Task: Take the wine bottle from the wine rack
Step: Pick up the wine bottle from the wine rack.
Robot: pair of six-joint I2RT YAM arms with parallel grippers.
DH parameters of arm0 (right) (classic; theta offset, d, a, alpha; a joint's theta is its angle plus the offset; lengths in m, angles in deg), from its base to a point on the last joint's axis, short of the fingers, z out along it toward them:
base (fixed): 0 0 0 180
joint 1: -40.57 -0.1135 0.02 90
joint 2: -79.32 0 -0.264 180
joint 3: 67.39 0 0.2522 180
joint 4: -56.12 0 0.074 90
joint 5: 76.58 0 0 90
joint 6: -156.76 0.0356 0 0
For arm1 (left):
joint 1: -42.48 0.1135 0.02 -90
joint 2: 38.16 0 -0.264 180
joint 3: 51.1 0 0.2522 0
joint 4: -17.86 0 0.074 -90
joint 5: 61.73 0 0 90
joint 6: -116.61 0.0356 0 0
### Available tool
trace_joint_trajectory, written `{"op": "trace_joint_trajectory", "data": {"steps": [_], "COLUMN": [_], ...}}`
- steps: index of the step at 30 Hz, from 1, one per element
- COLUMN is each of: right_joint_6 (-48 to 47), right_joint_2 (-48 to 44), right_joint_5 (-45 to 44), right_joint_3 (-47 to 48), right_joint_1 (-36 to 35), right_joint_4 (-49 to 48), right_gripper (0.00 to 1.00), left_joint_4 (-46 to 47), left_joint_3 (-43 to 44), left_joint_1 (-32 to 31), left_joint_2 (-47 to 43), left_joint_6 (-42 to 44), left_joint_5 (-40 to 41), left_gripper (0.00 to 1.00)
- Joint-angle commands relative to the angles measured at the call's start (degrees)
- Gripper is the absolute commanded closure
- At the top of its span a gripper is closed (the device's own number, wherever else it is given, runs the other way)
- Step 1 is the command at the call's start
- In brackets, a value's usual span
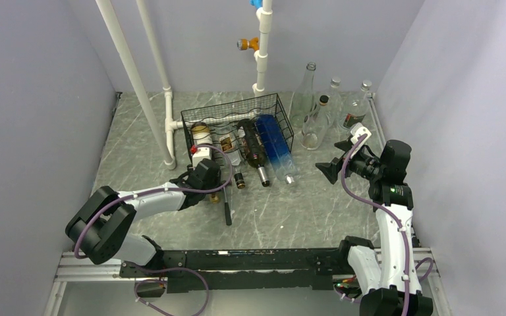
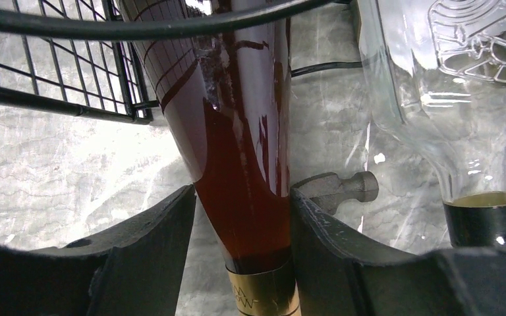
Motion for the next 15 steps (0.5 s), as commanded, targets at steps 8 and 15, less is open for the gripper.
{"op": "trace_joint_trajectory", "data": {"steps": [8,15], "right_joint_6": [-1.0,-1.0], "right_joint_2": [-0.7,-0.7], "right_joint_5": [0.5,0.4], "right_joint_3": [0.3,0.3], "right_joint_1": [-0.3,-0.4], "right_joint_4": [-1.4,-1.3], "right_gripper": [0.0,0.0], "left_joint_4": [0.8,0.5], "left_joint_3": [0.7,0.5], "left_joint_1": [0.2,0.2], "left_joint_2": [-1.1,-1.3], "left_joint_6": [0.0,-0.1], "left_joint_5": [1.8,2.0], "left_gripper": [0.47,0.55]}}
